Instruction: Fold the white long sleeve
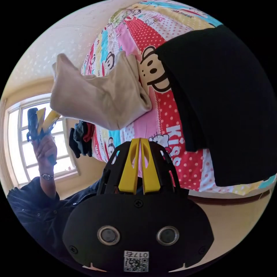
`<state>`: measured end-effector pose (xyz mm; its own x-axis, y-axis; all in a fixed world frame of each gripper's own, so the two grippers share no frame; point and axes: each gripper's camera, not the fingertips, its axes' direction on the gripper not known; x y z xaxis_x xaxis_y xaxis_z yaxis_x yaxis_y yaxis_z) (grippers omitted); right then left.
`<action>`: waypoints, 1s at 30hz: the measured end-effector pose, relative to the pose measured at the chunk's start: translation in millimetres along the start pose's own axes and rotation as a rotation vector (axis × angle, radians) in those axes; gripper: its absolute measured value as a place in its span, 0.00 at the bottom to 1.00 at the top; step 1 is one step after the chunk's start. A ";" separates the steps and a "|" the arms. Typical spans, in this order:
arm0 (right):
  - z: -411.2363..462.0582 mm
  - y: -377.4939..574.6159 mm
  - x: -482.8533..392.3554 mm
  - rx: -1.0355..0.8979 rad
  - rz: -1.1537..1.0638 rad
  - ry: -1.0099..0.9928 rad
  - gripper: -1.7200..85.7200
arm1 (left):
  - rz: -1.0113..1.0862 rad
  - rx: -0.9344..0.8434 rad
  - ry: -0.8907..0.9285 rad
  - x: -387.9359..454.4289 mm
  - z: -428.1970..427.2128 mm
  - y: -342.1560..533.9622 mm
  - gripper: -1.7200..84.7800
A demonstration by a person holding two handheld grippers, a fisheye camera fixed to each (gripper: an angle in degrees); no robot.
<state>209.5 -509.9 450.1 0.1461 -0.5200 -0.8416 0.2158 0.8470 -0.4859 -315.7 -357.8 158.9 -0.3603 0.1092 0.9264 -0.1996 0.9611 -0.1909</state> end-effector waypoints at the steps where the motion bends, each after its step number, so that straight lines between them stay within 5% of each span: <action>1: -0.6 5.3 11.8 -0.010 0.017 -0.044 0.03 | -0.013 0.018 -0.006 -1.6 1.3 4.5 0.15; 10: 3.0 40.1 89.3 0.017 0.173 -0.376 0.09 | -0.542 0.167 -0.122 -160.6 -7.5 68.6 0.21; 17: 31.7 42.4 131.5 0.135 0.369 -0.701 0.19 | -0.784 0.161 0.323 -226.0 58.4 77.7 0.13; 24: 70.0 2.9 114.7 0.224 0.354 -0.738 0.26 | -0.502 0.160 0.451 -102.4 -14.2 75.0 0.10; 28: 82.4 -1.0 104.1 0.478 0.358 -1.150 0.27 | -0.382 0.123 0.428 -42.6 -78.9 74.5 0.09; 30: 87.7 -0.5 91.2 0.437 0.374 -1.199 0.23 | -0.328 0.133 0.429 -20.1 -131.8 82.3 0.09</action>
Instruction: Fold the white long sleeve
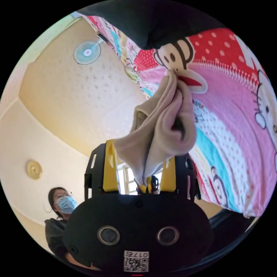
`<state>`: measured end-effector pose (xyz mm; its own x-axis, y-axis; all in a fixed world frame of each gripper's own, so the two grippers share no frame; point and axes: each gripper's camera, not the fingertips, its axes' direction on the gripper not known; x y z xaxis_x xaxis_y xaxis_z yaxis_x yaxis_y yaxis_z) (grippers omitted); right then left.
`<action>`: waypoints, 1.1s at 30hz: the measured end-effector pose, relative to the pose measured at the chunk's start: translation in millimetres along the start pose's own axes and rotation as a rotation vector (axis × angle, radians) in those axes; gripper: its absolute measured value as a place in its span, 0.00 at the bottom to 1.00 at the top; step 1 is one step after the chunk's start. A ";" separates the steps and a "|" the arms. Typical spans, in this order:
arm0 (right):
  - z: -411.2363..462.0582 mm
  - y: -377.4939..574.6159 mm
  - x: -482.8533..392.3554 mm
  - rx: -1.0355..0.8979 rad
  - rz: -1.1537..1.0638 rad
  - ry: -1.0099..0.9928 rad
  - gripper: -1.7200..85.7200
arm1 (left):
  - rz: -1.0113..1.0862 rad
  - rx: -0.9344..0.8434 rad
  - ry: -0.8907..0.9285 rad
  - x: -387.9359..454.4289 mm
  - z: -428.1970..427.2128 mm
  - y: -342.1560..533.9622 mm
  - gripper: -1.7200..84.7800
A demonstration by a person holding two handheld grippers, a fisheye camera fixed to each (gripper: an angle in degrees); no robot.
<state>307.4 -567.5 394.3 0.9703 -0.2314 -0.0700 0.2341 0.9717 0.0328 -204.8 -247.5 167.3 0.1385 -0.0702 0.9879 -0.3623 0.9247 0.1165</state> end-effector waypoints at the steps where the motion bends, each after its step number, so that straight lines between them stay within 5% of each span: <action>1: 14.1 8.0 -1.5 -0.081 0.022 0.065 0.18 | 0.008 -0.001 0.005 8.1 -11.6 3.5 0.09; 10: 231.1 125.3 8.2 -0.570 -0.130 0.632 0.06 | 0.075 0.143 0.013 55.6 -246.2 82.3 0.10; 15: 437.5 185.5 47.6 -0.836 -0.271 0.626 0.05 | 0.241 0.458 0.041 106.3 -433.1 123.1 0.10; 22: 651.2 264.5 83.3 -0.980 -0.466 0.477 0.06 | 0.403 0.659 -0.012 155.1 -552.7 121.3 0.10; 27: 692.2 246.1 182.7 -0.936 -0.452 0.581 0.09 | 0.059 0.725 -0.025 35.4 -545.7 70.0 0.11; 33: 593.8 168.0 304.5 -0.858 -0.207 1.116 0.08 | -0.421 0.616 -0.235 -152.9 -470.0 132.1 0.09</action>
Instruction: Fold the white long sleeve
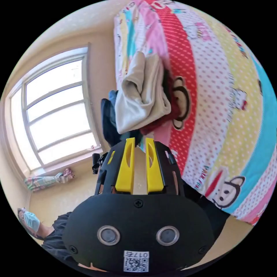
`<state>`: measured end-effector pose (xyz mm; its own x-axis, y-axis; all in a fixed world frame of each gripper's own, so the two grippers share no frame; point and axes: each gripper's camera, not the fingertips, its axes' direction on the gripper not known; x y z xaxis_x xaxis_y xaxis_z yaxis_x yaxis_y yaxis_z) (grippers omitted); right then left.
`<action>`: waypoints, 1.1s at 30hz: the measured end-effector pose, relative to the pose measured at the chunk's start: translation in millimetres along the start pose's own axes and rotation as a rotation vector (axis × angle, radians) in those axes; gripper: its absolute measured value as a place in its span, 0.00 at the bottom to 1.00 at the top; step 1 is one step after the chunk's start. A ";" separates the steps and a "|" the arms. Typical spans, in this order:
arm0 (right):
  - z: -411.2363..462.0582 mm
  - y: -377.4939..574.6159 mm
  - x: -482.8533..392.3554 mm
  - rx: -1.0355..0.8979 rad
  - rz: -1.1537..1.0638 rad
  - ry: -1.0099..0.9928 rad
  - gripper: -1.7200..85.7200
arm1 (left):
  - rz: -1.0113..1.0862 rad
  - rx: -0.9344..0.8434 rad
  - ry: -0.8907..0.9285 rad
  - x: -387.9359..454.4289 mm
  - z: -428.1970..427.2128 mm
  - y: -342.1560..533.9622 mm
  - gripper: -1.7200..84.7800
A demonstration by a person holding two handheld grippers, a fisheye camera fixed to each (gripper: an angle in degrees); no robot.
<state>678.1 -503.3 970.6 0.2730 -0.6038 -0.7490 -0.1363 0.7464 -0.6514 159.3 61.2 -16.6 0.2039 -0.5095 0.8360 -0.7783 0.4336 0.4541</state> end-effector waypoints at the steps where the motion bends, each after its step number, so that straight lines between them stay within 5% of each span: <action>1: -20.4 18.8 34.3 0.035 0.055 0.022 0.06 | -0.023 -0.013 -0.023 -18.1 4.9 7.3 0.09; 6: -151.4 144.5 151.0 0.288 0.414 0.135 0.03 | -0.231 -0.076 -0.194 -146.6 23.2 49.9 0.08; 8: -222.8 225.4 159.9 0.542 0.565 0.165 0.03 | -0.234 -0.048 -0.189 -155.9 24.0 43.6 0.08; 14: -294.3 318.0 118.9 0.901 0.664 0.220 0.02 | 0.022 0.014 -0.227 -64.3 74.1 -28.5 0.08; 21: -224.2 197.9 84.8 0.537 0.492 0.217 0.02 | 0.445 -0.019 -0.187 111.1 196.2 -11.9 0.07; 25: -131.0 98.1 6.3 0.041 0.009 0.296 0.02 | 0.634 -0.108 -0.308 148.7 266.7 62.7 0.04; 27: -89.6 82.0 -40.0 -0.170 -0.215 0.413 0.02 | 0.727 -0.226 -0.397 142.8 313.0 115.9 0.02; 29: -44.5 94.4 -97.7 -0.355 -0.505 0.763 0.02 | 0.711 -0.273 -0.506 124.1 339.3 151.5 0.01; 33: -35.1 151.2 -149.2 -0.200 -0.801 1.146 0.02 | 0.580 -0.309 -0.659 72.9 384.0 209.2 0.01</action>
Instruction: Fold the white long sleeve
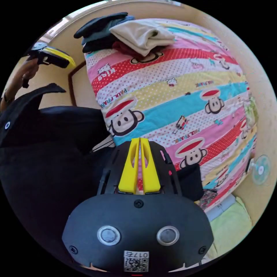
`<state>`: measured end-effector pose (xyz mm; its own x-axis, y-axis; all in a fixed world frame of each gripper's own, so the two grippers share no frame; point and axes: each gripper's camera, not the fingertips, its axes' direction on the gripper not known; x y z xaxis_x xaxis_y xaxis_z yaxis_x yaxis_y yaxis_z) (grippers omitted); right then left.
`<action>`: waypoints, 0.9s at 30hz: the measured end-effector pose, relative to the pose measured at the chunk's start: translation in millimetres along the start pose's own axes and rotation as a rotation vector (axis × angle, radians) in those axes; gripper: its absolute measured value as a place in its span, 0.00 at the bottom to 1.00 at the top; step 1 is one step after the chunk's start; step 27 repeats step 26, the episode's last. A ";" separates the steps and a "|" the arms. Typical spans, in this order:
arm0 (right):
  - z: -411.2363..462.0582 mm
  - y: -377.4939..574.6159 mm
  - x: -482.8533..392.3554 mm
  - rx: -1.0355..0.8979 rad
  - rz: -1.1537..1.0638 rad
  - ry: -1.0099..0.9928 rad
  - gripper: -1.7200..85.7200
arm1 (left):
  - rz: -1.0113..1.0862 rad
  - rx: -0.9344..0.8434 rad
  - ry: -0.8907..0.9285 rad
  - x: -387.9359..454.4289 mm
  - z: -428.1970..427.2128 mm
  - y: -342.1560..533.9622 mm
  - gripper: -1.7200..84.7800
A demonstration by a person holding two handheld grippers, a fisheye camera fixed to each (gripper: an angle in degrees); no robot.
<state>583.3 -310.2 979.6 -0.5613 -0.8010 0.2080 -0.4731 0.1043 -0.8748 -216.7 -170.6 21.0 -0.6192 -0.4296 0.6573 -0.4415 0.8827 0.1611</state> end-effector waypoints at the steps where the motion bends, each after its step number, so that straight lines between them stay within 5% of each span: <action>1: -20.6 18.0 -2.6 0.108 0.011 0.062 0.02 | -0.011 -0.008 0.003 3.0 7.7 3.9 0.01; 9: -146.4 171.2 97.1 0.648 0.254 -0.078 0.02 | -0.036 0.042 -0.019 76.0 47.1 -9.5 0.01; 14: -223.5 303.4 171.2 0.995 0.572 0.175 0.02 | 0.145 -0.002 0.052 145.9 79.3 -51.8 0.01; 20: -262.2 471.1 225.0 1.370 0.812 0.360 0.02 | 0.279 -0.226 -0.184 211.6 175.7 -100.0 0.01; 24: -239.5 530.5 268.8 1.250 0.934 0.327 0.03 | 0.218 -0.610 -0.328 197.2 299.9 -138.7 0.01; 27: -220.5 555.2 297.0 1.046 1.007 0.233 0.03 | 0.201 -0.659 -0.341 187.8 331.3 -149.0 0.01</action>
